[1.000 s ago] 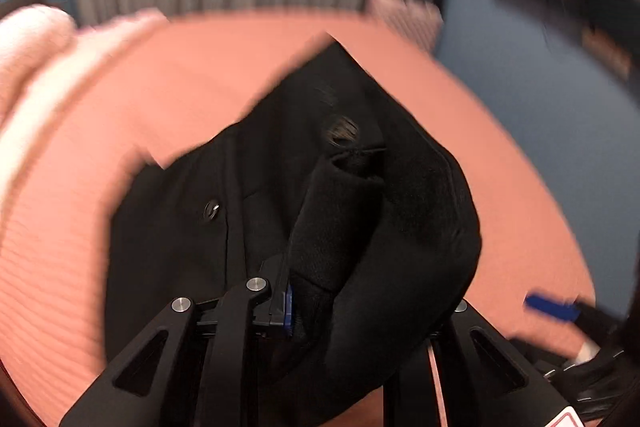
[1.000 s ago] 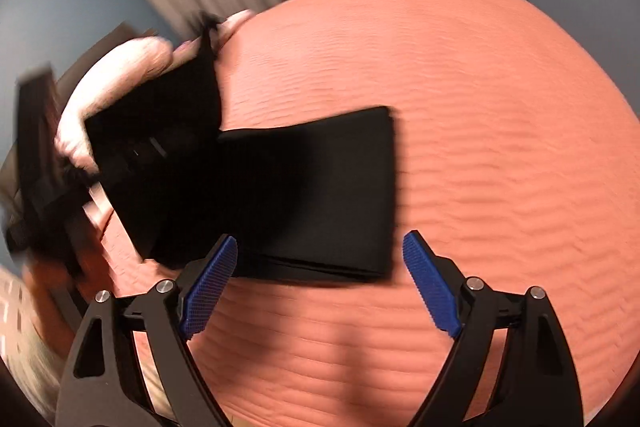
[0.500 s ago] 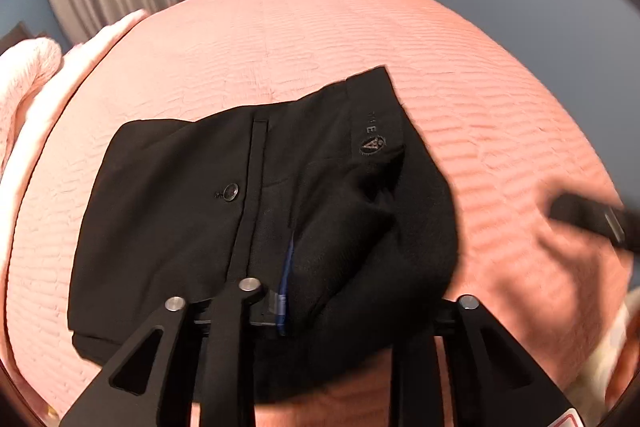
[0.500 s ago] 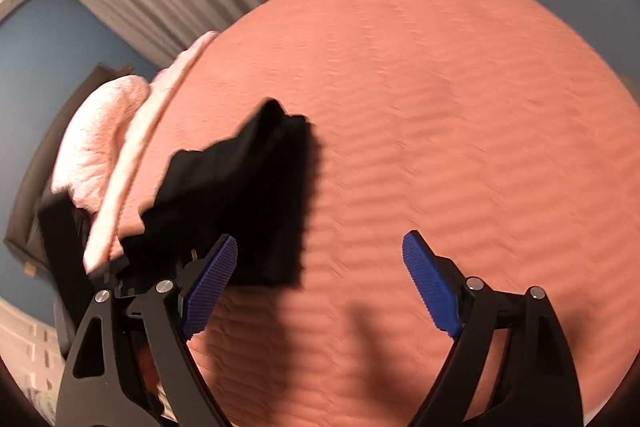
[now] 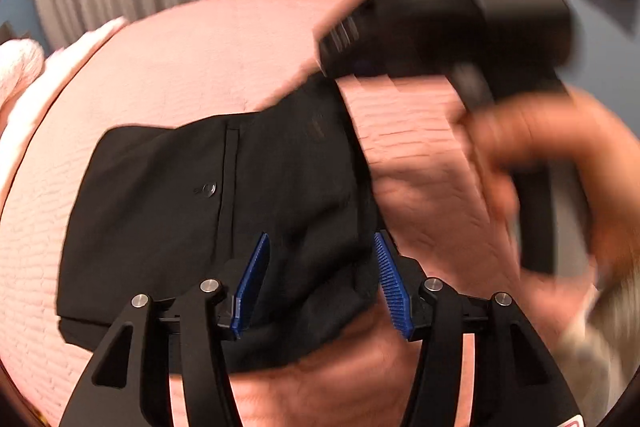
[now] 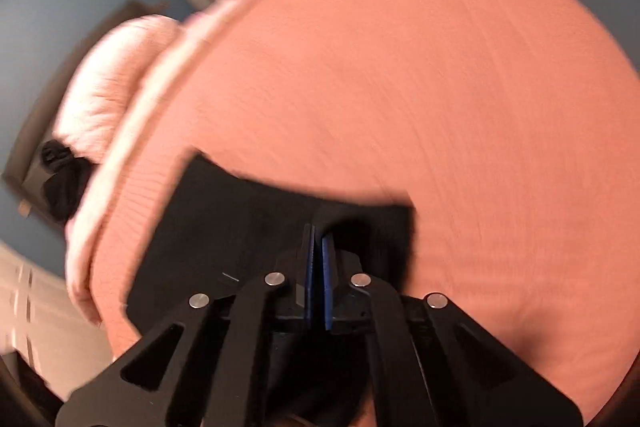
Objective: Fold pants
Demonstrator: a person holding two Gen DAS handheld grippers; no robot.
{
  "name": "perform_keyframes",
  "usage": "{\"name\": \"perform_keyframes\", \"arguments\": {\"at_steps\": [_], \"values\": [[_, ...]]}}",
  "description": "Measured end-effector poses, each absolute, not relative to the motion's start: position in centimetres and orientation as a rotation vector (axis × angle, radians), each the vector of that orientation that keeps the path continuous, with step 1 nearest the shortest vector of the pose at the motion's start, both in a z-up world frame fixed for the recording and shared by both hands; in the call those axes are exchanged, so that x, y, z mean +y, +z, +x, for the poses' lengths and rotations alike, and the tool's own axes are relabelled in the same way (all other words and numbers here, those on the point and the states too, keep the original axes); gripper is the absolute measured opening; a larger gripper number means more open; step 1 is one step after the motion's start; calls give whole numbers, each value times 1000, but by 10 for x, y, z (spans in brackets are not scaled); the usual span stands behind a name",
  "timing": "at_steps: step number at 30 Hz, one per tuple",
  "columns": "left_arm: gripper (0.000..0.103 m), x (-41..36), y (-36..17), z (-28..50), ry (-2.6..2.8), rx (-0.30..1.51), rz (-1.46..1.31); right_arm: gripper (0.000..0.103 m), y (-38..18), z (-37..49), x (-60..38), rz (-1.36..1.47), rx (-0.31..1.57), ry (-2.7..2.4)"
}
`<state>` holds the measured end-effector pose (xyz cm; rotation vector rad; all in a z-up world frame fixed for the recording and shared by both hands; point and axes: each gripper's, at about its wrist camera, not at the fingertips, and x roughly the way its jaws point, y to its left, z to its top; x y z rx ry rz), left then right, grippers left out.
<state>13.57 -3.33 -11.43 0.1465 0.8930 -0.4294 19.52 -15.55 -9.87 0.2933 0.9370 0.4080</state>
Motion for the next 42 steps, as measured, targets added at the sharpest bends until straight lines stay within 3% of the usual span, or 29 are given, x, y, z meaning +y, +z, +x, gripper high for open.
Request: {"name": "perform_keyframes", "arguments": {"at_steps": [2, 4, 5, 7, 14, 19, 23, 26, 29, 30, 32, 35, 38, 40, 42], "values": [[59, -16, -106, 124, -423, 866, 145, 3, -105, 204, -149, 148, 934, 382], [60, 5, -98, 116, -388, 843, 137, 4, -160, 224, -158, 95, 1146, 307], [65, 16, -94, 112, -357, 829, 142, 6, -163, 223, -165, 146, 1140, 302], [71, 53, -95, 127, -237, 808, 174, 11, -142, 209, -172, 213, 1055, 270], [71, 148, -142, 172, 80, 947, 152, 8, -78, 188, -93, 40, 872, 263], [71, 227, -149, 146, 213, 990, 29, 10, -107, 233, -121, -81, 992, 6], [71, 262, -159, 131, 267, 1009, 58, 11, -84, 182, -124, 12, 922, 13], [71, 251, -159, 132, 218, 995, 98, 11, -92, 125, -69, 115, 957, 354], [71, 212, -146, 135, 110, 952, 135, 10, -140, 79, -33, 183, 1108, 507], [71, 197, -144, 135, 94, 940, 156, 5, -159, 70, -31, 181, 1148, 502], [71, 174, -150, 134, 77, 946, 204, 0, -182, 67, -49, 141, 1167, 410], [71, 161, -166, 135, 97, 977, 251, 0, -189, 84, -114, 346, 1169, 343], [72, 174, -186, 140, 144, 1048, 231, 0, -177, 90, -106, 225, 1193, 361], [72, 187, -187, 138, 157, 1044, 178, 0, -157, 85, -114, 266, 1111, 352], [72, 196, -187, 138, 198, 1040, 172, 0, -173, 95, -142, 262, 1113, 272]]}}
